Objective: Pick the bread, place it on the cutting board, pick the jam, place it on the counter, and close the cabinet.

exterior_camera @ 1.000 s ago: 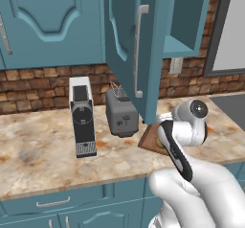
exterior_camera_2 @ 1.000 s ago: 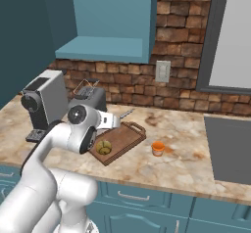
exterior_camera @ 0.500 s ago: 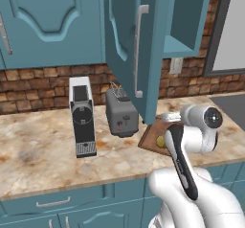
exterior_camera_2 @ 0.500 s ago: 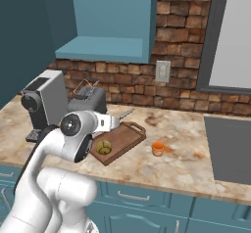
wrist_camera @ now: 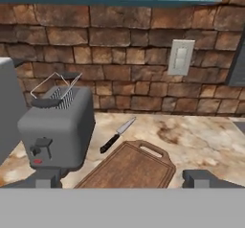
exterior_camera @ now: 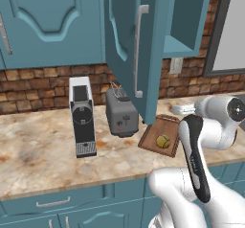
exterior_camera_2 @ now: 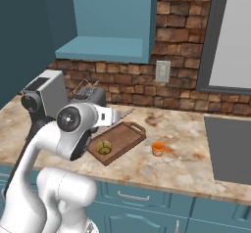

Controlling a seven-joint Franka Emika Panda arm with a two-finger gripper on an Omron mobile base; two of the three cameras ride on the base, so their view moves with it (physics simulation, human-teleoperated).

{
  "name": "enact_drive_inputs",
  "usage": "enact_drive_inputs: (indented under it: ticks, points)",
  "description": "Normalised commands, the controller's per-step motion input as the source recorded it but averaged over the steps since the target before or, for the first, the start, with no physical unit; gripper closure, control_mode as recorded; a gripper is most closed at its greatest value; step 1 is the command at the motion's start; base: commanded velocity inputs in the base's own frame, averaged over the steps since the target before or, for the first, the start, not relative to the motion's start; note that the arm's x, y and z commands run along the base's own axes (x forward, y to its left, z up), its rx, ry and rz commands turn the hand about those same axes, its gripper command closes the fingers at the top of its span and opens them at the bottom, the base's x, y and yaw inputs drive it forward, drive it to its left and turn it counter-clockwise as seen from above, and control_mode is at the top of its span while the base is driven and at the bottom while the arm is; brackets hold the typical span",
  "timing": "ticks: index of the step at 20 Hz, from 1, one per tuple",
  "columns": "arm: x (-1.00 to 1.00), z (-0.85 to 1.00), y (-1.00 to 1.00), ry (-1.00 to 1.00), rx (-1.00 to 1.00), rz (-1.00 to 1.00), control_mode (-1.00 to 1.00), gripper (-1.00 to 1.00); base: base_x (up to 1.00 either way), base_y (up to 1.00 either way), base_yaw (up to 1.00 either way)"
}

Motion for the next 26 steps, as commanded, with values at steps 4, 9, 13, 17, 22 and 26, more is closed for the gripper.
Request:
enact_drive_inputs:
  ticks: [4, 9, 13, 17, 22, 26]
  points:
    - [-0.43, 0.12, 0.00, -0.15, 0.00, 0.00, -1.00, -1.00, 0.00, 0.00, 0.00]
    - [-0.42, 0.11, 0.00, -0.16, 0.00, 0.00, -1.00, -1.00, 0.00, 0.00, 0.00]
    - [-0.39, 0.09, 0.00, -0.17, 0.00, 0.00, -1.00, -1.00, 0.00, 0.00, 0.00]
    - [-0.39, 0.10, 0.00, -0.18, 0.00, 0.00, -1.00, -1.00, 0.00, 0.00, 0.00]
    - [-0.35, 0.12, 0.09, -0.16, 0.00, 0.00, -1.00, -1.00, 0.00, 0.00, 0.00]
    - [-0.28, 0.13, 0.15, -0.09, 0.00, 0.00, -1.00, -1.00, 0.00, 0.00, 0.00]
